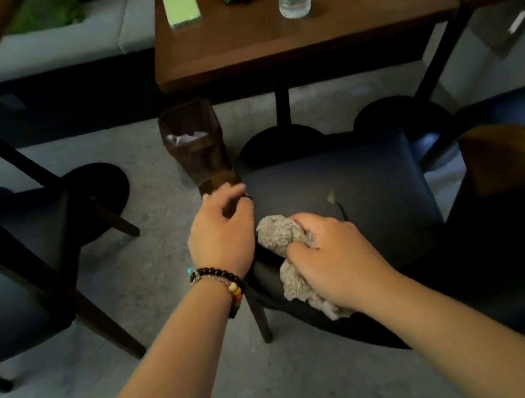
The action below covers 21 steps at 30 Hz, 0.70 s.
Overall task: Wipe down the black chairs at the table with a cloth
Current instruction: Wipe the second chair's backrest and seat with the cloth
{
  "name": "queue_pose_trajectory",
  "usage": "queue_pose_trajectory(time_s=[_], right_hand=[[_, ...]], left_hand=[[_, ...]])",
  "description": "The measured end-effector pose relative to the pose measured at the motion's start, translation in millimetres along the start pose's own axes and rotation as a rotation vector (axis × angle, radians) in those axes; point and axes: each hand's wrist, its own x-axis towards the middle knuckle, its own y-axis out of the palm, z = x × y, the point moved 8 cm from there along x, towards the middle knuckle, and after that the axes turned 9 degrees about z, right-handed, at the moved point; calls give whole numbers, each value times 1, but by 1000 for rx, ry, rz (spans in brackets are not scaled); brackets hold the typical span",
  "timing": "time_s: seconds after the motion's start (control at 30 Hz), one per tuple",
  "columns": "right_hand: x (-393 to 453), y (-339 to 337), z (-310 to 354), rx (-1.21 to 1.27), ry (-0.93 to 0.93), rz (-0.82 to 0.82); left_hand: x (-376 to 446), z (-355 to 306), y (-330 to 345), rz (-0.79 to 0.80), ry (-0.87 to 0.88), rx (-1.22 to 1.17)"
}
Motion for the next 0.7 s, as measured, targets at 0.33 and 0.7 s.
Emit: queue_pose_trajectory(time_s=[0.33,0.7], right_hand=[[-23,-4,32,-236,-262,-50],[-48,-6,48,-306,-616,-253]], left_hand=[[-4,6,-4,92,281,-139],[-22,16,-1,-145,593,-117]])
